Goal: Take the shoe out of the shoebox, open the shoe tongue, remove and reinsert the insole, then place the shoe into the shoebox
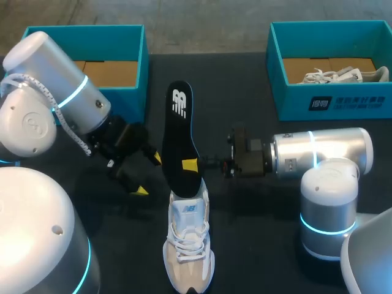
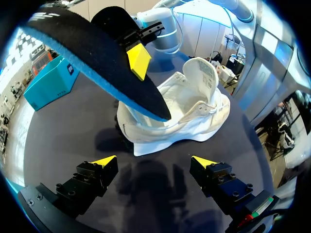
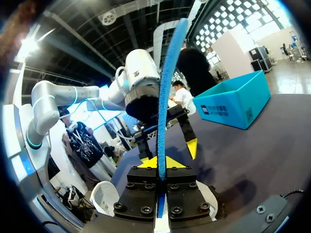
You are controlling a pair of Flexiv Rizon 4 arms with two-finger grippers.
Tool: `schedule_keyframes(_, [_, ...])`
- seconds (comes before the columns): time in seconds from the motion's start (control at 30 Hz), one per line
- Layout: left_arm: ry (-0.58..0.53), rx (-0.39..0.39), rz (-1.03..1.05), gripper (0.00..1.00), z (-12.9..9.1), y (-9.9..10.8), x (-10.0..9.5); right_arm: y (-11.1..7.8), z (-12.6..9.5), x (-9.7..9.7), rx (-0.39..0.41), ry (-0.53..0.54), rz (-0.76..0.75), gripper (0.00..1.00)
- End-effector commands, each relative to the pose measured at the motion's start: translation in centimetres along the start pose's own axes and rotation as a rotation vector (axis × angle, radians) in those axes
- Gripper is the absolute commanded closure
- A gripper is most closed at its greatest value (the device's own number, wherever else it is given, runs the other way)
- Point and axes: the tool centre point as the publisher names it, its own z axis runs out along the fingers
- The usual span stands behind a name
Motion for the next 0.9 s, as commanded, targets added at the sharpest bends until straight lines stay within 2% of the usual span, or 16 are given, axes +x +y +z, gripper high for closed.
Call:
schedule_keyframes(0.03, [0.001, -0.006, -0.001, 0.00, 0.1, -0.2, -0.1, 0.0, 0.1, 0.2, -0.002, -0.006, 0.000, 1.00])
schedule_keyframes(0.27, [0.001, -0.006, -0.001, 0.00, 0.1, -0.2, -0.1, -0.2, 0.3, 0.0, 0.005, -0.028, 0.002, 1.00])
schedule_keyframes(0.53, [0.001, -0.006, -0.001, 0.00, 0.1, -0.2, -0.1, -1.1, 0.1, -0.7, -0.029, -0.039, 0.009, 1.00])
schedule_keyframes(0.9, [0.001, -0.006, -0.001, 0.00, 0.1, -0.2, -0.1, -1.6, -0.3, -0.8, -0.038, -0.082, -0.021, 1.00])
